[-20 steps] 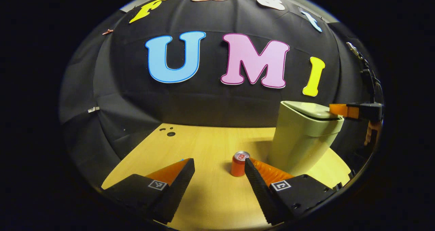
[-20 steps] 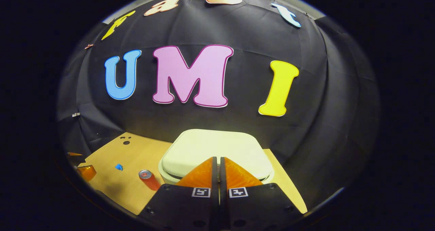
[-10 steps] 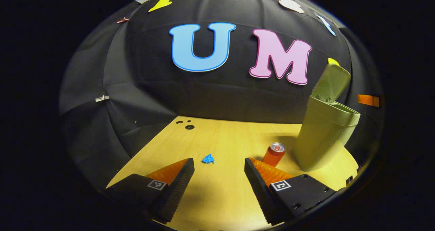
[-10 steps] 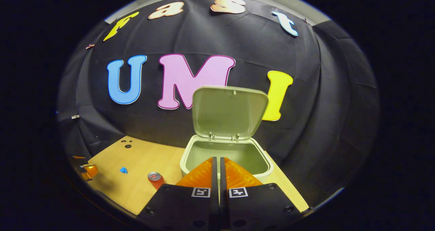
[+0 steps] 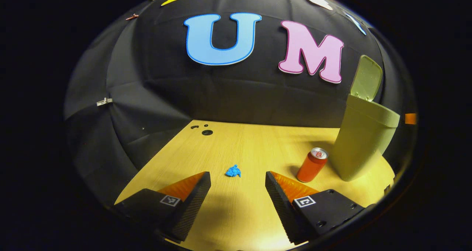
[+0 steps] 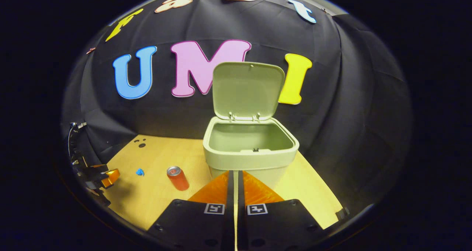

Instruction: Press the lid of the desktop garbage bin to open it, pick up the crumpled paper on the desktop and throw it into the bin, then pick up the pop can on the desktop and drop it into the bin, and finally close the garbage bin lid.

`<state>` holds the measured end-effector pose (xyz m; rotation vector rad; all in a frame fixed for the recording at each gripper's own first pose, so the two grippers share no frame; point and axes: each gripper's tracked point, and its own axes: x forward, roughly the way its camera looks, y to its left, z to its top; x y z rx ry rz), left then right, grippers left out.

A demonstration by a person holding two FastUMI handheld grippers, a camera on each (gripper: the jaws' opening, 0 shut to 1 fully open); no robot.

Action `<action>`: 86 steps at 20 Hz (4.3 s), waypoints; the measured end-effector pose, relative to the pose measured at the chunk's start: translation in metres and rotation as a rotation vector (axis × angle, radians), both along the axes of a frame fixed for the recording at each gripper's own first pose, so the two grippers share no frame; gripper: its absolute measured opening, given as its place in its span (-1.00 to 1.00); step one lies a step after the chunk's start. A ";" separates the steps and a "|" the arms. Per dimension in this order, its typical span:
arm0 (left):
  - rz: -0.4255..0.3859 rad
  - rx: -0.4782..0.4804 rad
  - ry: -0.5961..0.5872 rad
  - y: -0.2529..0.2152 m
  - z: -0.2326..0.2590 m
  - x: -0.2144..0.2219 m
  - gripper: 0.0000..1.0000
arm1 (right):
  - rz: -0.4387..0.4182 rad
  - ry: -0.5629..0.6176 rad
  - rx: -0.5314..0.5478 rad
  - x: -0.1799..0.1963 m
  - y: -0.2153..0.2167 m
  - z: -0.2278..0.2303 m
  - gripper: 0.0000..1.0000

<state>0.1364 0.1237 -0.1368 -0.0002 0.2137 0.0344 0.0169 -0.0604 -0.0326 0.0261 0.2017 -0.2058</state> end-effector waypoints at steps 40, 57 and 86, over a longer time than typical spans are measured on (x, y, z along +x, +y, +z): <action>-0.059 0.044 0.223 0.000 -0.112 0.148 -0.31 | -0.121 0.331 0.170 -0.082 0.013 -0.121 0.97; -0.161 0.040 0.028 -0.074 0.045 0.082 -0.36 | -0.017 0.297 0.184 -0.075 -0.027 -0.124 0.98; -0.497 -0.065 -0.189 -0.404 0.199 0.033 -0.34 | 0.166 0.200 0.218 -0.070 -0.134 -0.135 0.99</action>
